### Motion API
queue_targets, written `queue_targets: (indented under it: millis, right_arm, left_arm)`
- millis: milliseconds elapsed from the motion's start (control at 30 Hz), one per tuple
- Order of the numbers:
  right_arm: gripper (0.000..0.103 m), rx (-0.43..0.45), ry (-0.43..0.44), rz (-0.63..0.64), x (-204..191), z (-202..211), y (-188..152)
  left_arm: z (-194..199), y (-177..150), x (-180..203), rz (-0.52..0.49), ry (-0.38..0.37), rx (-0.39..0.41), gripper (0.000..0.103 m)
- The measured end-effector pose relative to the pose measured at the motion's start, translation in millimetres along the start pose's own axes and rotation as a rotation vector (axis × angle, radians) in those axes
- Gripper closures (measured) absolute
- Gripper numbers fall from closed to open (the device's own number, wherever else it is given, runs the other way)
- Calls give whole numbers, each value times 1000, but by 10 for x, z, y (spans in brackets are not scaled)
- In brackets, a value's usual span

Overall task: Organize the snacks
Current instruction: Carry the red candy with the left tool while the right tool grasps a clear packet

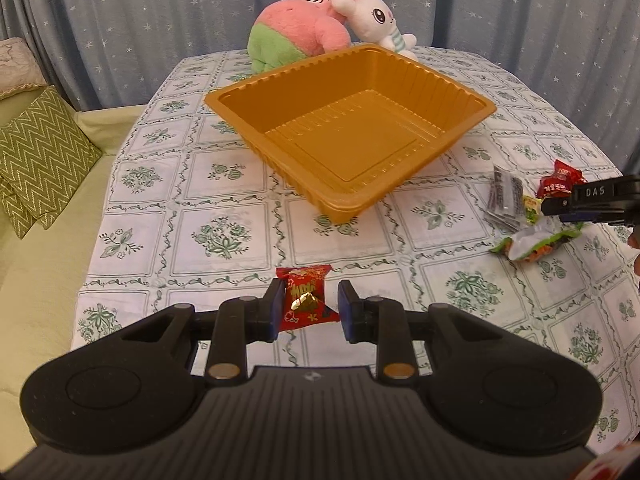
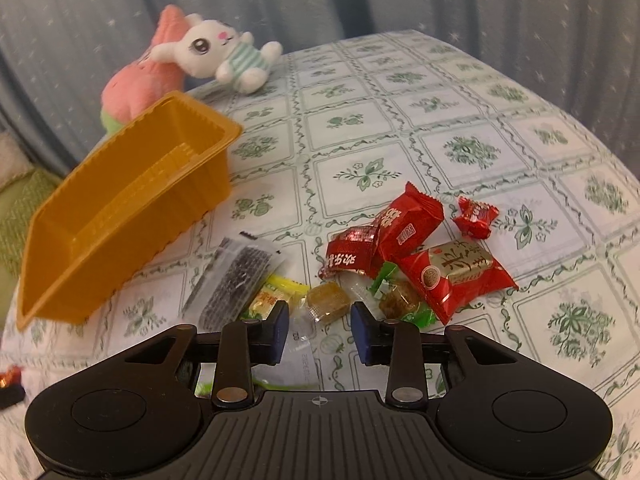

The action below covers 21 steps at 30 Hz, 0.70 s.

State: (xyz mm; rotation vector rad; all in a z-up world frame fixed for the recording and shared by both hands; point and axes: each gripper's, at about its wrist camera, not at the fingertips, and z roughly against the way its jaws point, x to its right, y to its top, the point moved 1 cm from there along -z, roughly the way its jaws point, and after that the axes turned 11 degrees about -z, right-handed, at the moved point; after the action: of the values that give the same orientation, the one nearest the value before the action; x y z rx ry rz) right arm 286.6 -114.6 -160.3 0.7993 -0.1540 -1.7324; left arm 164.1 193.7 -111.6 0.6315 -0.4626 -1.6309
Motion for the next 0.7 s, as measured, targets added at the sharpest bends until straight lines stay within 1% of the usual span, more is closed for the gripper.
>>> queue_targets:
  millis: [200, 367, 400, 467, 533, 567, 700]
  right_arm:
    - [67, -6, 2, -102, 49, -52, 115]
    - [67, 14, -34, -87, -12, -104, 149]
    - [68, 17, -41, -72, -30, -109, 144]
    - [69, 13, -68, 4, -97, -127, 128]
    - [80, -12, -85, 60, -123, -138, 114]
    - [83, -23, -90, 86, -118, -124, 106]
    - [85, -68, -89, 142, 13, -15, 39]
  left_arm:
    - [-32, 18, -83, 9, 1, 2, 77]
    - [-62, 44, -158, 17, 4, 5, 77]
    - [-66, 48, -173, 19, 5, 5, 77]
    - [-75, 54, -197, 22, 6, 4, 77]
    - [-83, 58, -218, 25, 3, 5, 77]
    - [-85, 61, -226, 26, 2, 6, 77]
    - [-94, 79, -259, 33, -7, 8, 77]
